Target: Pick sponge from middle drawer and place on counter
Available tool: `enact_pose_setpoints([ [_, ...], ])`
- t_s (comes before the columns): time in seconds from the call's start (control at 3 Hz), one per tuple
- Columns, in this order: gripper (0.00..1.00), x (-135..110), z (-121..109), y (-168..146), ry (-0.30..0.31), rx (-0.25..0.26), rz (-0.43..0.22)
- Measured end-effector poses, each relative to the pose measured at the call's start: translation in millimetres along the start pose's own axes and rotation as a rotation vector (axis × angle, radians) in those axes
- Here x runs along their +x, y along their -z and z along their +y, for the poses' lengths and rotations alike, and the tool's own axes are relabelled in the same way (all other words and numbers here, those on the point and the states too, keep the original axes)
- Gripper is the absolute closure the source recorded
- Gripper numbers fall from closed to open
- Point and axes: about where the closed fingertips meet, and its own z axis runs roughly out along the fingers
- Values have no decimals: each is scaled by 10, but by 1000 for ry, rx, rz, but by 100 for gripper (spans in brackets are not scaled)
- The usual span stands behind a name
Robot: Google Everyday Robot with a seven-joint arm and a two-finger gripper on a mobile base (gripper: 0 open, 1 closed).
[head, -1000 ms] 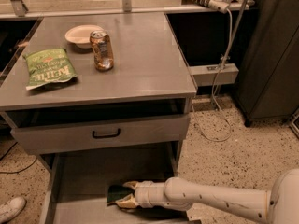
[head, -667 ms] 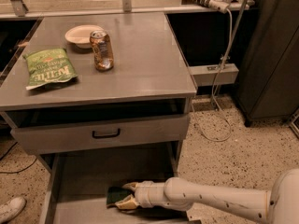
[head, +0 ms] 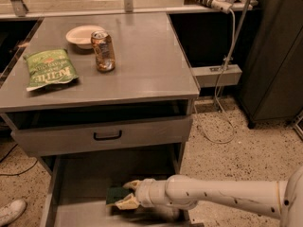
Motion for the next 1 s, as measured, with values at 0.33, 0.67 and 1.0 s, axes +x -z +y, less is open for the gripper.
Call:
enact_pose_setpoints([
  [0.33, 100, -218, 46, 231, -6, 21, 17],
  [0.67, 100, -517, 82, 548, 17, 56, 39],
  [1.0, 100, -518, 82, 549, 17, 56, 40],
])
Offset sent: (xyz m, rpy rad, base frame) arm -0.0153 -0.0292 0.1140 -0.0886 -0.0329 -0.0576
